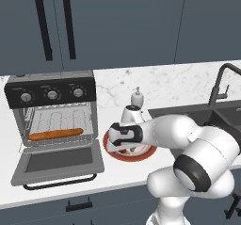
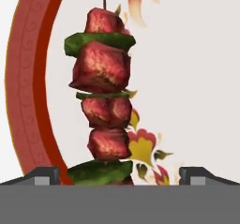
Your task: Pick up the kebab skewer and baguette bread, and place them inside the toaster oven. Close the toaster oven door and start by setting the timer.
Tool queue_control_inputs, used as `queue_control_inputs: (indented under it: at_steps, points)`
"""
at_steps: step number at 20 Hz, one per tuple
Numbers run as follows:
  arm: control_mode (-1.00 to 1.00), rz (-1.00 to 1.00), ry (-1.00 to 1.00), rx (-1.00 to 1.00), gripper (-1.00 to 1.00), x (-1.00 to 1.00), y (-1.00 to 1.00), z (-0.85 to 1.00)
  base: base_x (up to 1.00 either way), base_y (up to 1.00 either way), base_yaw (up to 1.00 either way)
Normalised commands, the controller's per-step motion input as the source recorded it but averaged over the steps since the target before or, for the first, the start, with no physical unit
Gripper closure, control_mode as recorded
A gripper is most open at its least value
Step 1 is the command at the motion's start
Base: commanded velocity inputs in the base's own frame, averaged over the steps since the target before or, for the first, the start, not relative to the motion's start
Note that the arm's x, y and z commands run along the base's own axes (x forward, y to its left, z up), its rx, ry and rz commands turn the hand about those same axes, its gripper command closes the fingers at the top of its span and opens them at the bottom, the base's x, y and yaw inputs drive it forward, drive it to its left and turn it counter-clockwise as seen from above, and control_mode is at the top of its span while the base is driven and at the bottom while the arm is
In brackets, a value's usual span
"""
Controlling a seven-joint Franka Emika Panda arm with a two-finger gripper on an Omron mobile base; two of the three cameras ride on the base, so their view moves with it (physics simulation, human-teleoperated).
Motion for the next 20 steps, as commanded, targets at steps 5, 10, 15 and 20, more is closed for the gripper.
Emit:
queue_control_inputs:
  at_steps: [5, 10, 15, 20]
  points:
    - [-1.00, 0.04, -0.02, 0.00, 1.00, 0.06, 0.03, 0.00, 0.00, 0.00, 0.00]
    - [-1.00, 0.05, -0.04, 0.00, 1.00, 0.03, 0.00, 0.00, 0.00, 0.00, 0.00]
    - [-1.00, 0.06, -0.03, 0.01, 1.00, -0.06, 0.03, 0.17, 0.00, 0.00, 0.00]
    - [-1.00, 0.08, -0.04, 0.06, 1.00, -0.78, 0.19, 1.00, 0.00, 0.00, 0.00]
